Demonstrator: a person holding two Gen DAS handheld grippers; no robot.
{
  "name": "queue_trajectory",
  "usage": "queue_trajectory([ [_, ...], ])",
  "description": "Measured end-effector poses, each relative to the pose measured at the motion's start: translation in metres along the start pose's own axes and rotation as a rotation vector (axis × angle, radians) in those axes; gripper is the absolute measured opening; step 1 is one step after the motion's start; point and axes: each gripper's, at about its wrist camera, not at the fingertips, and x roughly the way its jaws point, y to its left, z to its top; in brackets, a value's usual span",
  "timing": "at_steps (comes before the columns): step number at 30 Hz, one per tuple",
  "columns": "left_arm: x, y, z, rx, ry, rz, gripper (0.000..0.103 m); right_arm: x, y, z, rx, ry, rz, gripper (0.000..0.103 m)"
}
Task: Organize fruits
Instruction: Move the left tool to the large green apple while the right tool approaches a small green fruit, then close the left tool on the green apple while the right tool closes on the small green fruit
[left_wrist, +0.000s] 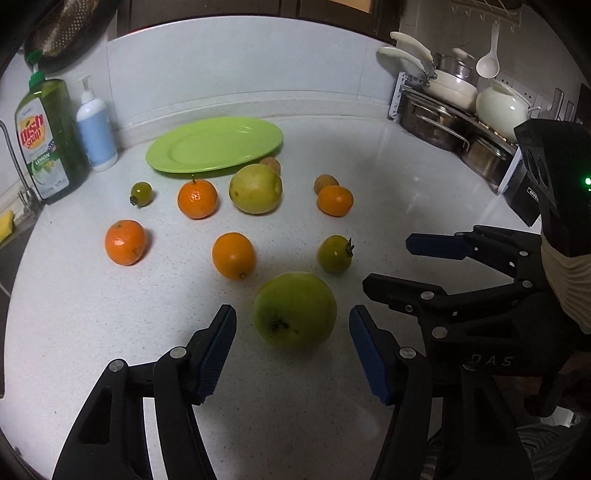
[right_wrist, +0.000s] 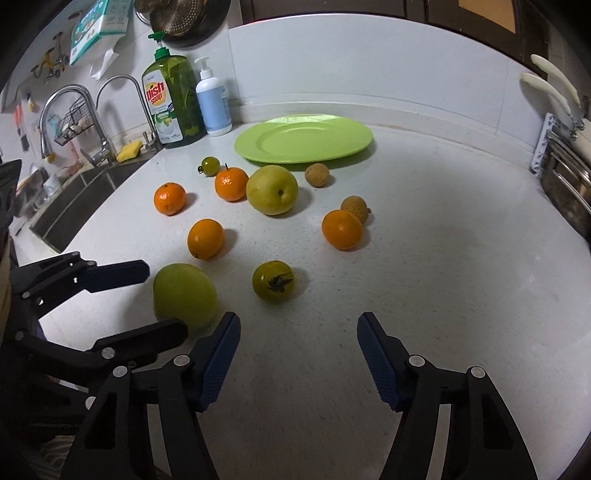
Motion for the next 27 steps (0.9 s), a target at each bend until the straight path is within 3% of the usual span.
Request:
queue_trajectory([
  [19, 0.017, 0.01, 0.0, -0.043, 0.006, -0.068, 0.05, 0.022, 0.001, 0.004, 0.011, 0.043, 0.023, 0.06],
  [27, 0.008, 0.019, 0.001, -0.062, -0.013, 0.001, 0.049, 0.027, 0.006, 0.009, 0.022, 0.029, 0.039, 0.058],
])
